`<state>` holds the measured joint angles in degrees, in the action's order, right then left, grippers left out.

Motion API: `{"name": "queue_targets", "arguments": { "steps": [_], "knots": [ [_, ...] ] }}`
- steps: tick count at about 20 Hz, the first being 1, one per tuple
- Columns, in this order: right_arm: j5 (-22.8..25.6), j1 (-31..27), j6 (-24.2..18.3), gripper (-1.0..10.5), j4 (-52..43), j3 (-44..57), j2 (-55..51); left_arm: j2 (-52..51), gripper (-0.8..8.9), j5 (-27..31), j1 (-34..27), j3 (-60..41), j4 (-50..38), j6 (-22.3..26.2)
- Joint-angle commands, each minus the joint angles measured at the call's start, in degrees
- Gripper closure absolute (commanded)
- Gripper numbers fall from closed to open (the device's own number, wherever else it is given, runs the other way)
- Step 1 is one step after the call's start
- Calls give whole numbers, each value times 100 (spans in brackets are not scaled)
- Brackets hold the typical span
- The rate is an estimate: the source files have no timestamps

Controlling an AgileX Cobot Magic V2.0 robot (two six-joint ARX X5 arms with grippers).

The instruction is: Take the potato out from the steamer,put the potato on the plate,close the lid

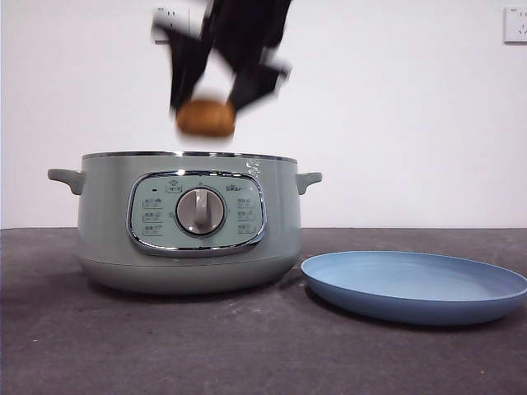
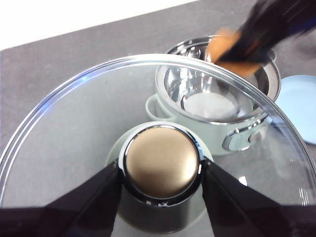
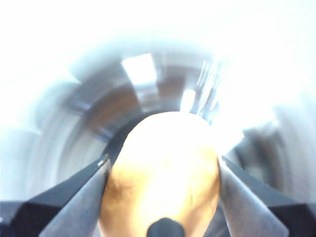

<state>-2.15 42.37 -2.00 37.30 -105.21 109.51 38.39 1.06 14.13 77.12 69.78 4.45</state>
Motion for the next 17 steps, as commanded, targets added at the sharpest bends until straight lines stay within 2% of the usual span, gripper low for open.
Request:
{"name": "queue_targets", "arguments": {
  "steps": [1,5,9,13,17],
  "knots": [
    [337,-55,-181,965,542,2,-662,-11,823,-160,-11,31,-417,9],
    [400,-527,-236,967,1895,7,-1700,9,823,-319,-11,31,-625,9],
    [376,-1095,-240,967,2518,352,-2120,9,823,-435,-11,31,-636,11],
    [321,-1495,-225,967,1967,1718,-2610,9,823,-452,-11,31,-636,22],
    [-101,-1733,-59,967,800,3338,-2782,9,823,-450,-11,31,-632,22]
  ]
}}
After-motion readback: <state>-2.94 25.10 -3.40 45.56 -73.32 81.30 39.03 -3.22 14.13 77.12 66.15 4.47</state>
